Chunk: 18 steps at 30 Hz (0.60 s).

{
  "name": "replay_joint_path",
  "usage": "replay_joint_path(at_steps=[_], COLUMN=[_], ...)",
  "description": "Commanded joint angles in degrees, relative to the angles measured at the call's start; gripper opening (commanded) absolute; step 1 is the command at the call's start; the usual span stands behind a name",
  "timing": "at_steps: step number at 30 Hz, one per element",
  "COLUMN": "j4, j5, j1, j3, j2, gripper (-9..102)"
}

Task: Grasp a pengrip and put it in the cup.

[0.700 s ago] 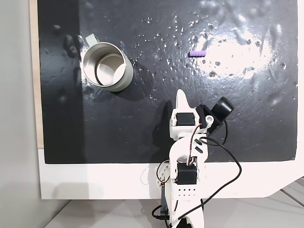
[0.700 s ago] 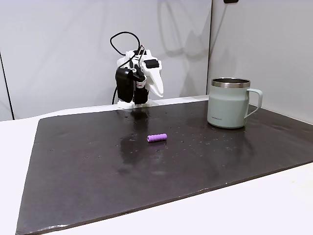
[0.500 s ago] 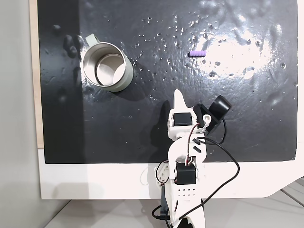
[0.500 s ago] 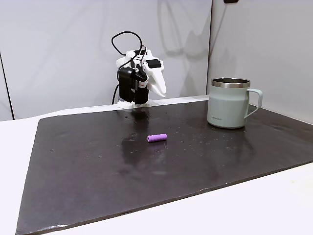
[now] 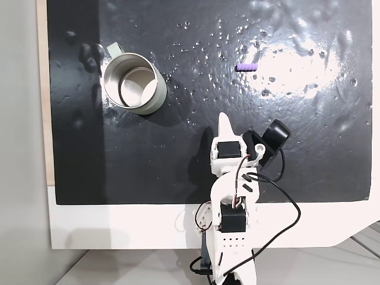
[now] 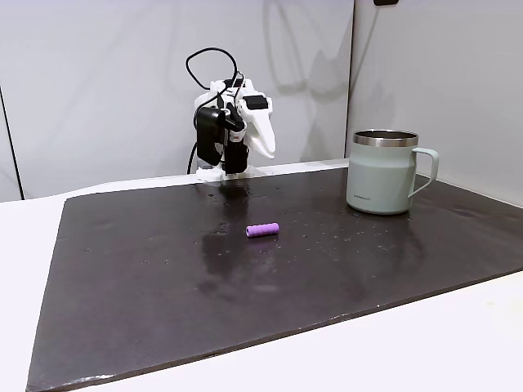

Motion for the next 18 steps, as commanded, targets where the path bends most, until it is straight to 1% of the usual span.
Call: replay_joint_path(at_steps=[1,5,8,14,16,18], j4=[0.62,4.66,9.05,15.47,18.72,21.8], j5=[-1.05,-1.05,1.41,3.6,3.69,3.96], j1=[-1.05,-0.7,-0.26,0.79,1.41,2.29], j3=[-10.99,-25.4,-35.33,-50.1,-56.07,-61.88], j2=[-8.44,-23.47,-33.22,-47.99,-53.35,-58.45], gripper=[0,0,12,19,25,29])
